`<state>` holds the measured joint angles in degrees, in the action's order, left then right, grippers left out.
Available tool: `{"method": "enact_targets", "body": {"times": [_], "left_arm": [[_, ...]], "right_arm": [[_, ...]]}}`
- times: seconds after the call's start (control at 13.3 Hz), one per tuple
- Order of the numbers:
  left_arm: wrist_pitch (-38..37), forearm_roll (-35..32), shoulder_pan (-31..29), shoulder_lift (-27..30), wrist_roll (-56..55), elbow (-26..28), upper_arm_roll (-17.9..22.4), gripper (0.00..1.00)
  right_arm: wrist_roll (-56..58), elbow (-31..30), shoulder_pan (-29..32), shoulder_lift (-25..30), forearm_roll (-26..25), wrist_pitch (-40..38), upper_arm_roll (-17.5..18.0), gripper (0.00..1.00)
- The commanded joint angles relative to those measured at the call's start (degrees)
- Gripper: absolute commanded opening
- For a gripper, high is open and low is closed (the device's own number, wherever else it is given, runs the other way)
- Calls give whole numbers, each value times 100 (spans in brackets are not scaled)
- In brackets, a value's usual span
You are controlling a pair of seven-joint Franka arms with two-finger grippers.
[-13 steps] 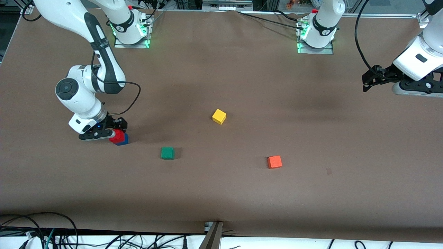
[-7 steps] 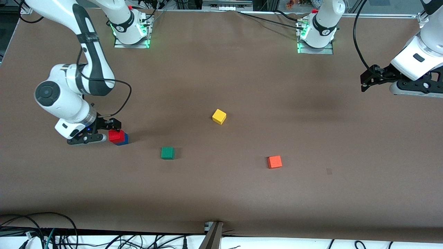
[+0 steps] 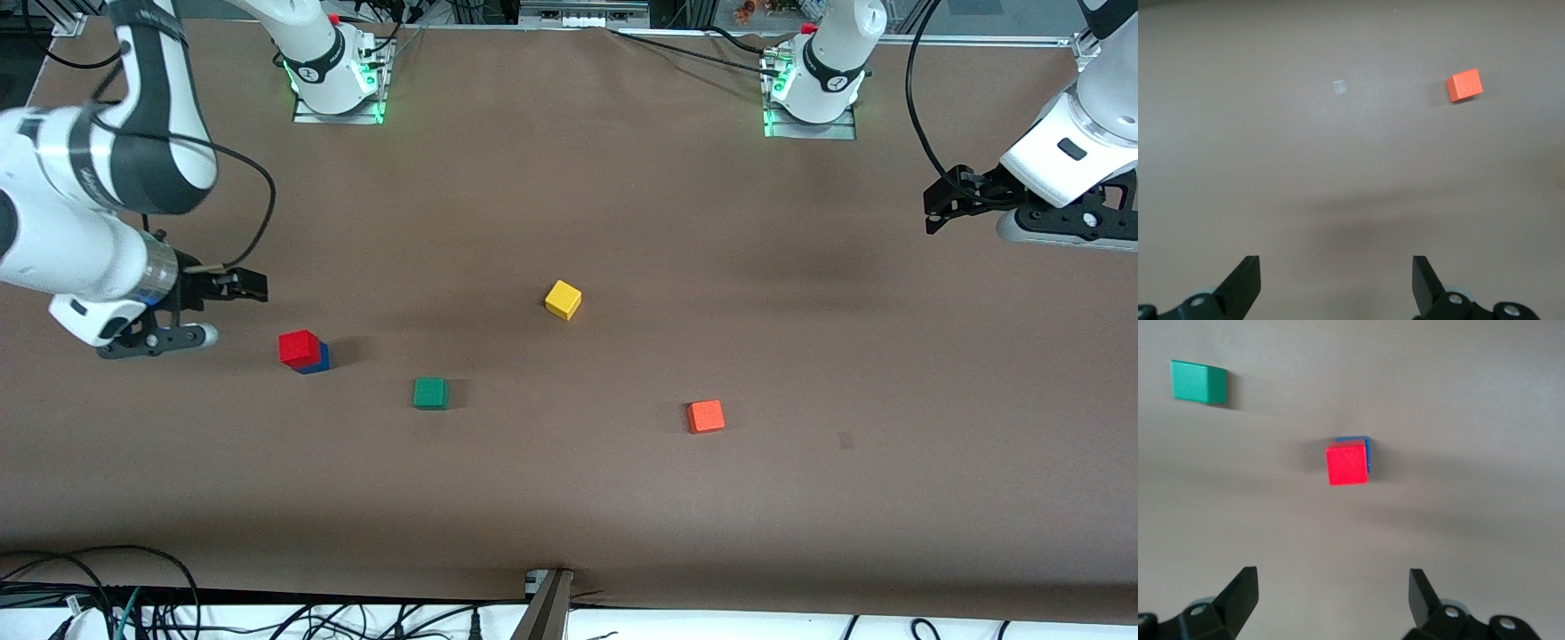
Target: Pass red block to right arm, stack on blue
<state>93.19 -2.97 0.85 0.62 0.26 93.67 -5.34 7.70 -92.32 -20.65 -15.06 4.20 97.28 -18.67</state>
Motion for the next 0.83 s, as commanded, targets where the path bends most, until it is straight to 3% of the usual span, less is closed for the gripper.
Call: {"method": "enact_targets", "body": {"times": [0.0,0.23,0.38,0.75], "left_arm": [[-204,-1,-6,-80,-17,-253,-37,100],[-695,-10,-6,-27,9,-261,-55,100],[-837,-19,-6,-9,1,-270,-98,100],[-899,-19,-6,-44,1,-428,-81,100]], "right_arm": [[-75,4,149,608,-340,-664,213,100],[-49,178,685,1075,-551,-1472,898,100],[-58,661,790,1111,-596,-1756,908,100],[-22,733,957,1436,-543,-1878,935,100]]}}
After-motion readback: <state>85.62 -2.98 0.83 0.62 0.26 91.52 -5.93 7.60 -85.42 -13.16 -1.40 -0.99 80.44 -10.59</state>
